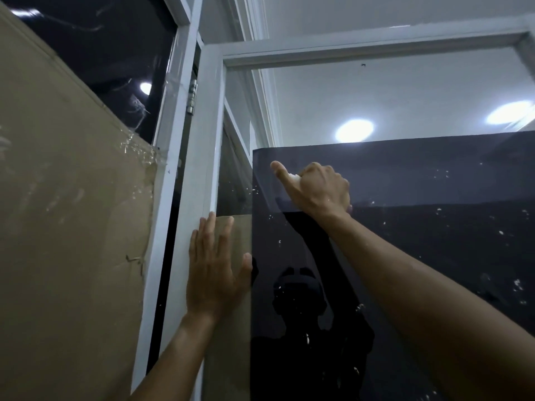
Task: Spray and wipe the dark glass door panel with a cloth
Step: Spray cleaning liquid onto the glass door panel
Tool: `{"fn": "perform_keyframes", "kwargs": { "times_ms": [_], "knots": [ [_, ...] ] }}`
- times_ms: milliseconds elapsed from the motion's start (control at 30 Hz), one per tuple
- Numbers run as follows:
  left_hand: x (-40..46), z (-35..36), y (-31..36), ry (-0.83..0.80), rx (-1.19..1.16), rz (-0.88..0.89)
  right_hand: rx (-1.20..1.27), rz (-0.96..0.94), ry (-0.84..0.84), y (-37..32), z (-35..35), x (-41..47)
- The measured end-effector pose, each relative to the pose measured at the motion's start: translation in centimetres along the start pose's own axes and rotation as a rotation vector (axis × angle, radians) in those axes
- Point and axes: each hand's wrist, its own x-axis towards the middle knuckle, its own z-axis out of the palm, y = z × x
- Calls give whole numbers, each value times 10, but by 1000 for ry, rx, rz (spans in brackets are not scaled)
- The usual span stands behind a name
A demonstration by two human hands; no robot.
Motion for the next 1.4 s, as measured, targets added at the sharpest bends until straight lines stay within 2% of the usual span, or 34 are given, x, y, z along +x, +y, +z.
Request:
{"fn": "perform_keyframes", "kwargs": {
  "times_ms": [233, 533, 800, 933, 1033, 1200, 1300, 1400],
  "knots": [
    [1, 3, -2, -12, 49, 7, 4, 23, 59, -22, 14, 21],
    [1, 4, -1, -22, 116, 33, 15, 52, 54, -14, 17, 30],
    [0, 6, -1, -42, 143, 64, -26, 54, 34, 11, 0, 21],
    [2, 6, 1, -17, 61, 4, -63, 81, 1, 35, -20, 12],
    [5, 10, 24, 40, 0, -30, -147, 64, 55, 60, -37, 5],
    [6, 37, 112, -9, -106, 204, -232, 59, 121, 95, -58, 8],
    [-5, 60, 148, -83, -101, 191, -215, 45, 133, 110, -66, 7],
    [-17, 76, 154, -97, -17, 161, -250, 15, 116, 126, -75, 5]
  ]
}}
